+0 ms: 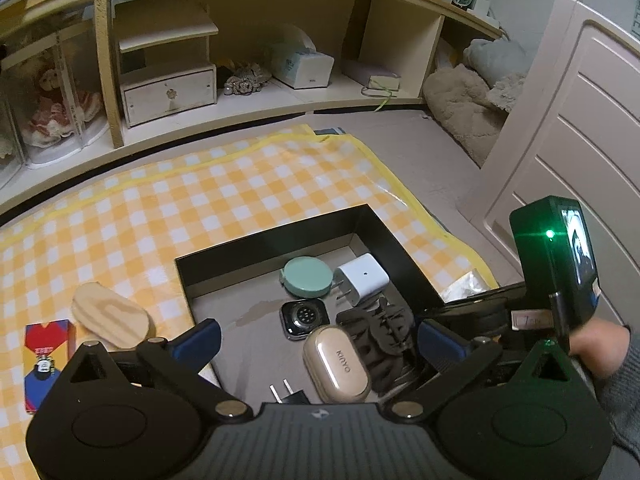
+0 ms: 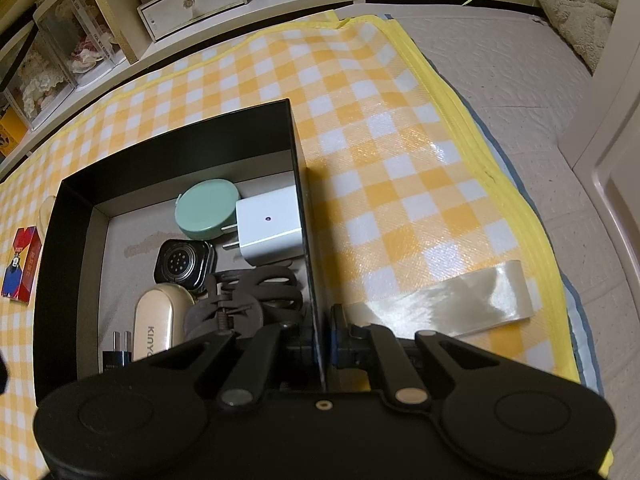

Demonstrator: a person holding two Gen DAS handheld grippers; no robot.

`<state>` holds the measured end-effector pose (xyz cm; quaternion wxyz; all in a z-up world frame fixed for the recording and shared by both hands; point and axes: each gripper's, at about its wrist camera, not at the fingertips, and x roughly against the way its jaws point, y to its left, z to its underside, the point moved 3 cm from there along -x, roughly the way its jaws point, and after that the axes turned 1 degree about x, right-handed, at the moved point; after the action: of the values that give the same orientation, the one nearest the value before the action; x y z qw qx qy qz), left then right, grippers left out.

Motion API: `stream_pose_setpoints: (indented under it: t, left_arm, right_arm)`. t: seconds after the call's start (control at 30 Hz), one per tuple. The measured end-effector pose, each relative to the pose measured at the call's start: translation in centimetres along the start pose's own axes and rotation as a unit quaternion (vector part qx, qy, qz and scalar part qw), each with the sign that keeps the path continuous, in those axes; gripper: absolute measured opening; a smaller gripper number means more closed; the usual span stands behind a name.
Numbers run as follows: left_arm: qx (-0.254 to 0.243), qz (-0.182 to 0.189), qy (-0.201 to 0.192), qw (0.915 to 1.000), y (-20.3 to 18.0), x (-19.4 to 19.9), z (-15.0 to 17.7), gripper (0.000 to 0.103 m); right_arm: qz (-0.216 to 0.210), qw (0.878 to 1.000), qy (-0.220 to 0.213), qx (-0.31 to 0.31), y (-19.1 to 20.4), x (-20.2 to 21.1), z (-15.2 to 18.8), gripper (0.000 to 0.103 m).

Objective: Organize rigid objects
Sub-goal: 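Lift the open left gripper out of the box, then move the left gripper over the red-blue card pack and close on it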

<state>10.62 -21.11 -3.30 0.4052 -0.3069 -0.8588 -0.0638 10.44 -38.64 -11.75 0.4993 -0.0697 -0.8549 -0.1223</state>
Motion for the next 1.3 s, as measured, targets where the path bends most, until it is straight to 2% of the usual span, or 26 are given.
stream_pose_setpoints:
  t: [0.17, 0.37, 0.7, 0.83, 1.1, 1.3]
  left_arm:
    - [0.004, -0.006, -0.010, 0.9999, 1.2, 1.6, 0.5, 0.103]
    - [0.018, -0.035, -0.033, 0.9987, 4.5, 3.8, 1.1, 0.103]
    - [0.060, -0.119, -0.054, 0.9896, 12.6, 4.0, 2.4, 0.103]
    - [0.061, -0.161, -0.034, 0.9844, 15.5, 2.2, 3.6, 0.103]
    - [0.069, -0.188, 0.026, 0.9795, 19.1, -1.4, 5.8, 0.103]
    - [0.088, -0.204, 0.047, 0.9740, 21.4, -2.2, 7.2, 0.103]
  right_arm:
    - [0.000, 1.000, 0.000, 0.000, 0.0, 0.0, 0.0, 0.006]
    - [0.001, 1.000, 0.000, 0.001, 0.0, 0.0, 0.0, 0.006]
    - [0.005, 1.000, 0.003, 0.003, 0.0, 0.1, 0.1, 0.006]
    - [0.005, 1.000, 0.004, 0.002, 0.1, 0.1, 0.0, 0.006]
    - [0.007, 1.000, 0.008, 0.002, 0.1, -0.1, 0.0, 0.006]
    - [0.010, 1.000, 0.009, 0.003, 0.1, -0.2, 0.0, 0.006]
